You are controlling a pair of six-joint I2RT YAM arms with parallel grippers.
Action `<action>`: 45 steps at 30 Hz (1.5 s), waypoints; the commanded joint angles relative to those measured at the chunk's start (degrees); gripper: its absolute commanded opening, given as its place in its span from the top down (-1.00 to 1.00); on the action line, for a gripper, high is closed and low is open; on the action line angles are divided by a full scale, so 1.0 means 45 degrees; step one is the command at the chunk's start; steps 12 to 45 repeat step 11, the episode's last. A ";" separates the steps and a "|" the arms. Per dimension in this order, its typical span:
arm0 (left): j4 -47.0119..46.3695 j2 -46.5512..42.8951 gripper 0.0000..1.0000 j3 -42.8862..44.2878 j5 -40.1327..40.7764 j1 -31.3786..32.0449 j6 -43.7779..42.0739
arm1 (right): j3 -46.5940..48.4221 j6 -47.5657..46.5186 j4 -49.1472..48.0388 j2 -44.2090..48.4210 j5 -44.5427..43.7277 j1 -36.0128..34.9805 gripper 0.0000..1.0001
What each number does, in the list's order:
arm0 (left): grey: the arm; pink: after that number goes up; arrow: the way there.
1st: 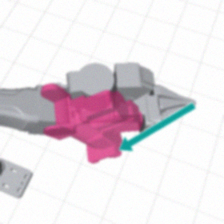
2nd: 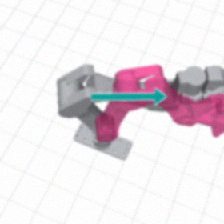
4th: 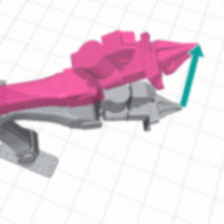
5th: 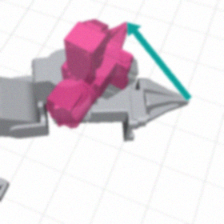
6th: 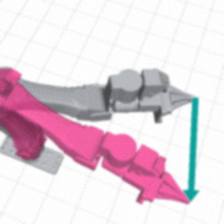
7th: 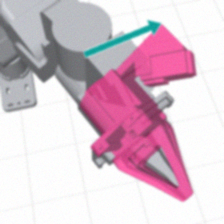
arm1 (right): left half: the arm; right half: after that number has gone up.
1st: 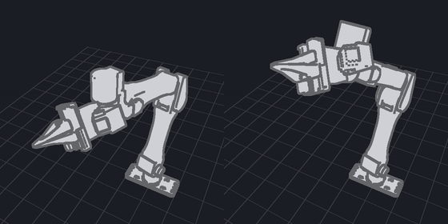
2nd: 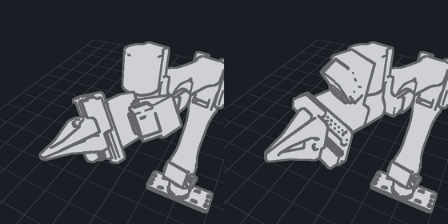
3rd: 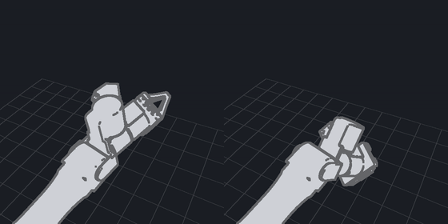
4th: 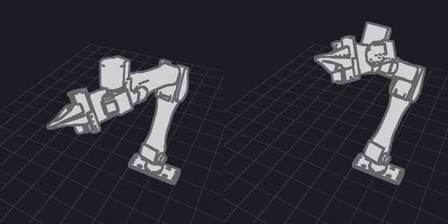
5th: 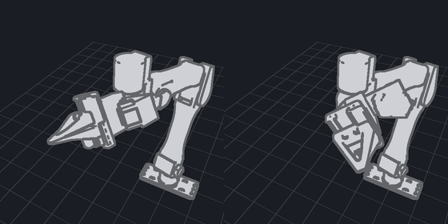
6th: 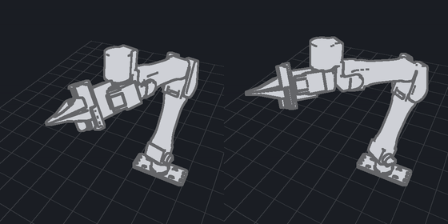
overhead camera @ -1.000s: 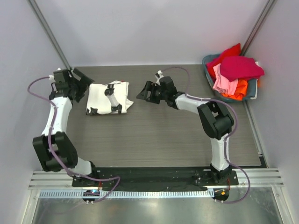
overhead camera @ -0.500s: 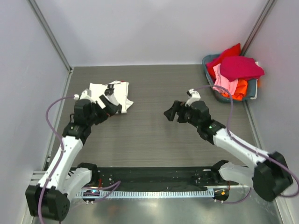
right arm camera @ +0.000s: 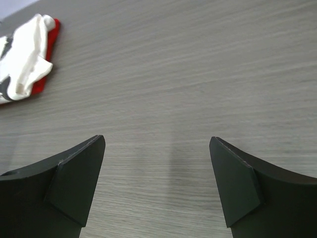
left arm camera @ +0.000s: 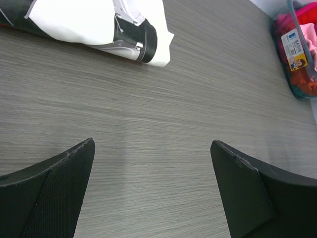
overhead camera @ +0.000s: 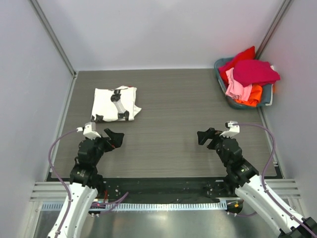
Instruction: Fold and stack the t-shirts
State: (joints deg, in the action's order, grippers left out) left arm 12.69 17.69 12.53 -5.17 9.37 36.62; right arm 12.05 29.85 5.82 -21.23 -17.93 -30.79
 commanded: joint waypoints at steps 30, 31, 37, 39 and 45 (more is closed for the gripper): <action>-0.0788 -0.1315 -0.99 -0.0364 0.0777 0.0048 -0.0345 | -0.0315 0.0399 -0.0377 -0.0028 -0.0546 -0.0014 -0.81; -0.0788 -0.1315 -0.99 -0.0364 0.0777 0.0048 -0.0345 | -0.0315 0.0399 -0.0377 -0.0028 -0.0546 -0.0014 -0.81; -0.0788 -0.1315 -0.99 -0.0364 0.0777 0.0048 -0.0345 | -0.0315 0.0399 -0.0377 -0.0028 -0.0546 -0.0014 -0.81; -0.0788 -0.1315 -0.99 -0.0364 0.0777 0.0048 -0.0345 | -0.0315 0.0399 -0.0377 -0.0028 -0.0546 -0.0014 -0.81; -0.0788 -0.1315 -0.99 -0.0364 0.0777 0.0048 -0.0345 | -0.0315 0.0399 -0.0377 -0.0028 -0.0546 -0.0014 -0.81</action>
